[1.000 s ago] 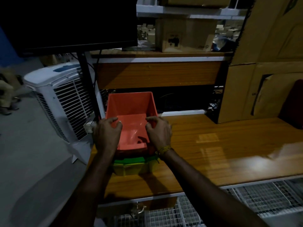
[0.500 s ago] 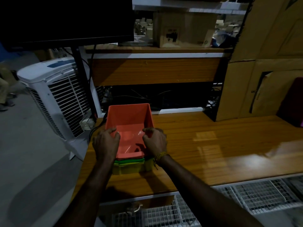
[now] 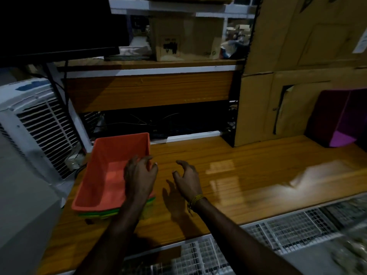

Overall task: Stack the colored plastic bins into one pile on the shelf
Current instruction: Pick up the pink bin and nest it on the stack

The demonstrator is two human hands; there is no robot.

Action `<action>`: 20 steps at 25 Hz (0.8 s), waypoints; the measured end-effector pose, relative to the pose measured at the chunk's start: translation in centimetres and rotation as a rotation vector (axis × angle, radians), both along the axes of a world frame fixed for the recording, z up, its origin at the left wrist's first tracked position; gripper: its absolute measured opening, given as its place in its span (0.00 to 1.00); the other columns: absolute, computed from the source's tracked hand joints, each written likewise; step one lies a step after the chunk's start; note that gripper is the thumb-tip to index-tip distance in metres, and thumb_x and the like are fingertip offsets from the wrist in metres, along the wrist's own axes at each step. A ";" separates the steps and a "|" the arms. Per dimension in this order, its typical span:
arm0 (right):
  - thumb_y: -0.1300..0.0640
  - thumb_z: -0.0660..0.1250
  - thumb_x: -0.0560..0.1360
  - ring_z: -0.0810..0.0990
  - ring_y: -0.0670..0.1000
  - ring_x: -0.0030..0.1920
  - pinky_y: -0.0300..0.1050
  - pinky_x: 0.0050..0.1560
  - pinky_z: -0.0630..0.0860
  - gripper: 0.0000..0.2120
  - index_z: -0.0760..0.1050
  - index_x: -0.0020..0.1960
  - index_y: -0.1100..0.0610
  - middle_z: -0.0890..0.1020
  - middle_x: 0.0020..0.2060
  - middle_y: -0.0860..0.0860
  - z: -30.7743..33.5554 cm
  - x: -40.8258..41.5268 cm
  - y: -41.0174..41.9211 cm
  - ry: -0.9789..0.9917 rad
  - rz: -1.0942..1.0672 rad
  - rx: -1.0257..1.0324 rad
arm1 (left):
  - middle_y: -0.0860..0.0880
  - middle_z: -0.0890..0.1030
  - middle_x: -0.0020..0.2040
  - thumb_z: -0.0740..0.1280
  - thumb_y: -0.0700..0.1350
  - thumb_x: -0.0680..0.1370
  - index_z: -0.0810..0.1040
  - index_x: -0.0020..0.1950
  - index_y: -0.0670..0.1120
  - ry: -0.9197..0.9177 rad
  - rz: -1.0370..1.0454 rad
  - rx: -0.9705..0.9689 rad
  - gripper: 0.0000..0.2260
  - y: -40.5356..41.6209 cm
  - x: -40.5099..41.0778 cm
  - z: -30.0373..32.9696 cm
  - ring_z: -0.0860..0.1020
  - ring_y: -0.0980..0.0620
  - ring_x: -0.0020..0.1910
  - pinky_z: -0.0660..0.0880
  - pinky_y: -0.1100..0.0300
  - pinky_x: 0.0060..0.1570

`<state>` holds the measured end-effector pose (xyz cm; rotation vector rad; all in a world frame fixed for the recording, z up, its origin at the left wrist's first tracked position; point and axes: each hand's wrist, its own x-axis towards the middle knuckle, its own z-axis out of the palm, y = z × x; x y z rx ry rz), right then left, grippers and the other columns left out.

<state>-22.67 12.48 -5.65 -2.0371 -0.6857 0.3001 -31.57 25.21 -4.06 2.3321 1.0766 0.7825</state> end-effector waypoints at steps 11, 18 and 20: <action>0.52 0.63 0.79 0.69 0.58 0.70 0.58 0.66 0.71 0.22 0.66 0.73 0.49 0.70 0.70 0.55 -1.2 17.8 -20.8 -0.016 -0.322 0.009 | 0.45 0.62 0.75 0.67 0.51 0.78 0.69 0.72 0.55 0.089 -0.389 -0.129 0.22 -21.5 20.6 -3.0 0.69 0.42 0.69 0.73 0.52 0.57; 0.51 0.63 0.79 0.72 0.57 0.65 0.54 0.61 0.74 0.23 0.66 0.73 0.49 0.69 0.69 0.55 -1.2 24.8 -31.2 0.002 -0.472 0.013 | 0.45 0.56 0.79 0.67 0.52 0.78 0.66 0.74 0.57 0.149 -0.549 -0.174 0.24 -31.0 28.7 -3.5 0.66 0.41 0.73 0.75 0.48 0.61; 0.52 0.63 0.79 0.73 0.58 0.65 0.54 0.61 0.74 0.23 0.65 0.73 0.49 0.69 0.69 0.56 -1.2 26.0 -32.8 0.006 -0.491 0.019 | 0.45 0.55 0.79 0.67 0.52 0.78 0.65 0.74 0.57 0.178 -0.564 -0.176 0.25 -32.5 30.6 -3.3 0.64 0.40 0.73 0.74 0.47 0.62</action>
